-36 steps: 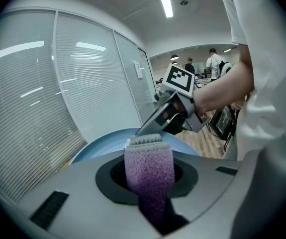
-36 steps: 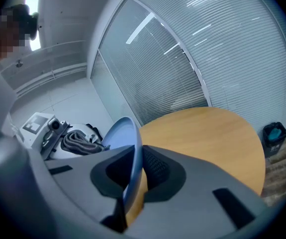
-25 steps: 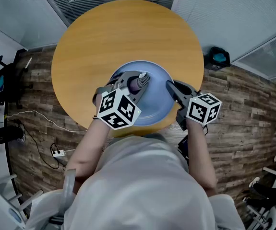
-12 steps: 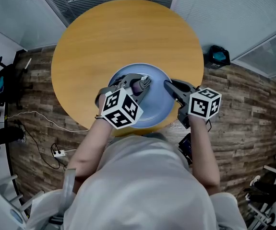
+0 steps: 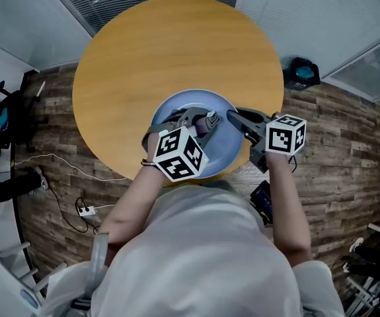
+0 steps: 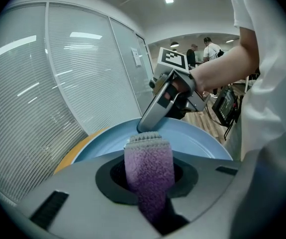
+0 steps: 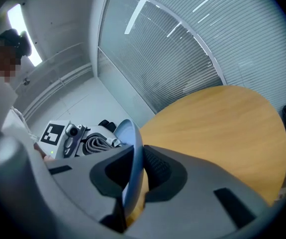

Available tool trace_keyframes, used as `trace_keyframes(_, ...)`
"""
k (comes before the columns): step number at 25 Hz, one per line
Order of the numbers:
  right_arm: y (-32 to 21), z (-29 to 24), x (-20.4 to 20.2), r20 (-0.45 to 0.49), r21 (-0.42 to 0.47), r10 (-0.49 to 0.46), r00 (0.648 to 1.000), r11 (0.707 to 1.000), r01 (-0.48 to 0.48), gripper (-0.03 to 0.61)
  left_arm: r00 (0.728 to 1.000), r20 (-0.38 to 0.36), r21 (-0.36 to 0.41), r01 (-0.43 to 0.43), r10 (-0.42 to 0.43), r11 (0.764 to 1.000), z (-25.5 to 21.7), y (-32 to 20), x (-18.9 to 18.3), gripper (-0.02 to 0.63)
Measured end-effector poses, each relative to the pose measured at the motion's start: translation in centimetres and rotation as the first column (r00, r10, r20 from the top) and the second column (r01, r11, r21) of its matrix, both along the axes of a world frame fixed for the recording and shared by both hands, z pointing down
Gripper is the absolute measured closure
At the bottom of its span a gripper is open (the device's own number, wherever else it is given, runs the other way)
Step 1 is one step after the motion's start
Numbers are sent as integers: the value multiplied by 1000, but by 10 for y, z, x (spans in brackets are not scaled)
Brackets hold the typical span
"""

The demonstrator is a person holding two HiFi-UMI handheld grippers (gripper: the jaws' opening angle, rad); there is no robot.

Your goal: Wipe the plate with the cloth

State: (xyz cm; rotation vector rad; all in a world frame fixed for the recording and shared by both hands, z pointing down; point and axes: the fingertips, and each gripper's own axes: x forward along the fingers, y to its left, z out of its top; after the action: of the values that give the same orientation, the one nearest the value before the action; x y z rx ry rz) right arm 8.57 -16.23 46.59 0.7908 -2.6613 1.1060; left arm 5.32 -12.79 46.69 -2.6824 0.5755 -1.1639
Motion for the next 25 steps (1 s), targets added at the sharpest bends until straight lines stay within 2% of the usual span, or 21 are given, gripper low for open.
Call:
trace_keyframes(18, -9, -1, 4, 50, -28, 28, 998, 999, -27, 529, 989, 13, -41, -145, 146, 989, 11, 38, 38, 537)
trace_keyframes(25, -4, -1, -1, 50, -33, 7, 999, 999, -5, 528, 993, 11, -44, -113, 113, 993, 12, 31, 30, 537)
